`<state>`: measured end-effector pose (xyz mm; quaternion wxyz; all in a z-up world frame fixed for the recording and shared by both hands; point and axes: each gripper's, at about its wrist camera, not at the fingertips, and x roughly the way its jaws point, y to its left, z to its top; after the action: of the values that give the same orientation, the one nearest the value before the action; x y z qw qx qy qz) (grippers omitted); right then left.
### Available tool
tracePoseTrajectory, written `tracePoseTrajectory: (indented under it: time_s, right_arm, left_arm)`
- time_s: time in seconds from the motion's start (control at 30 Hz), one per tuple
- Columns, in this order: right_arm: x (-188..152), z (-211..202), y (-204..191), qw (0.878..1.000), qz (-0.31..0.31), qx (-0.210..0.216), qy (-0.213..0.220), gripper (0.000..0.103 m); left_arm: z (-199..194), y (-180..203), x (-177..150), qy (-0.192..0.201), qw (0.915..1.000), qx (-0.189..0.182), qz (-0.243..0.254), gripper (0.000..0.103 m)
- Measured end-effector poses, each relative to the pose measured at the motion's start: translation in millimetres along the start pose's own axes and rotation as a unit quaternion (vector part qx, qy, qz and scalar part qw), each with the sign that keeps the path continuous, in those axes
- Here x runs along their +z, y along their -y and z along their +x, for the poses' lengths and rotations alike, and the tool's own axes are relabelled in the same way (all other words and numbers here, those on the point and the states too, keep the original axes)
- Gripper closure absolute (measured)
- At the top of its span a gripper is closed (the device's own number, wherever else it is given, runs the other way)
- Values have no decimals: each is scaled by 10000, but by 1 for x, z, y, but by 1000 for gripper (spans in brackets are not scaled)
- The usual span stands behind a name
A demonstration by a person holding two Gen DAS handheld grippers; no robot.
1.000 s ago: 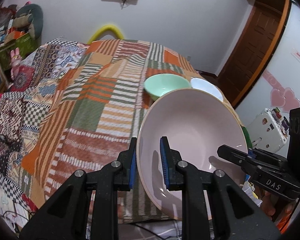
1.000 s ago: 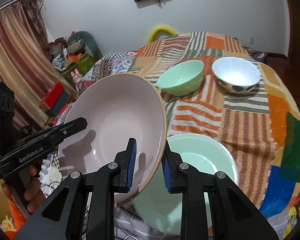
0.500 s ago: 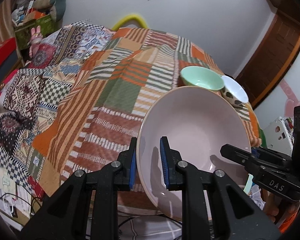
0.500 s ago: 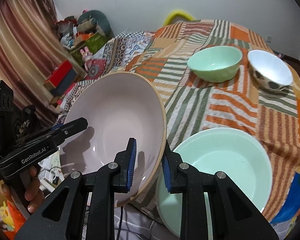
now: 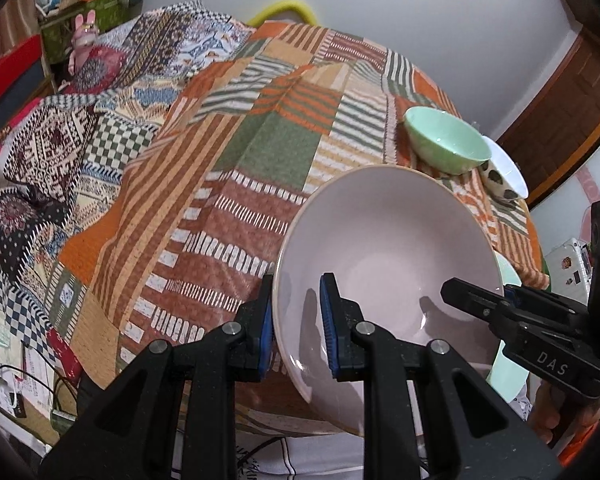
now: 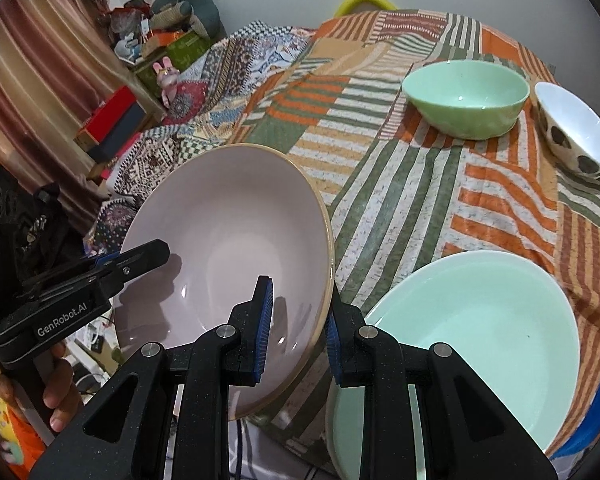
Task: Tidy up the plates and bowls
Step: 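Lower the pink bowl beside the plate stack and open both grippers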
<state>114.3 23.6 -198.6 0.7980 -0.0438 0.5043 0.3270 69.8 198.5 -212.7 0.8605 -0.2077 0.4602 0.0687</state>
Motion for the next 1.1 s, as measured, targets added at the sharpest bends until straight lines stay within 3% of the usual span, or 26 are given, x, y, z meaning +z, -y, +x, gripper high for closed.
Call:
tracePoseTrajectory:
  time_s: [0.43, 0.93, 1.1]
  right_arm:
    - [4, 28, 5, 9994, 18, -70, -340, 81]
    - [12, 17, 3, 9993, -259, -244, -70, 78]
    - [11, 0, 7, 9993, -269, -212, 121, 75]
  left_arm:
    - [32, -14, -9, -384, 9991, 25, -177, 82]
    - [26, -12, -5, -336, 9992, 97, -196, 82]
    - [7, -7, 2, -98, 9997, 166, -175, 69]
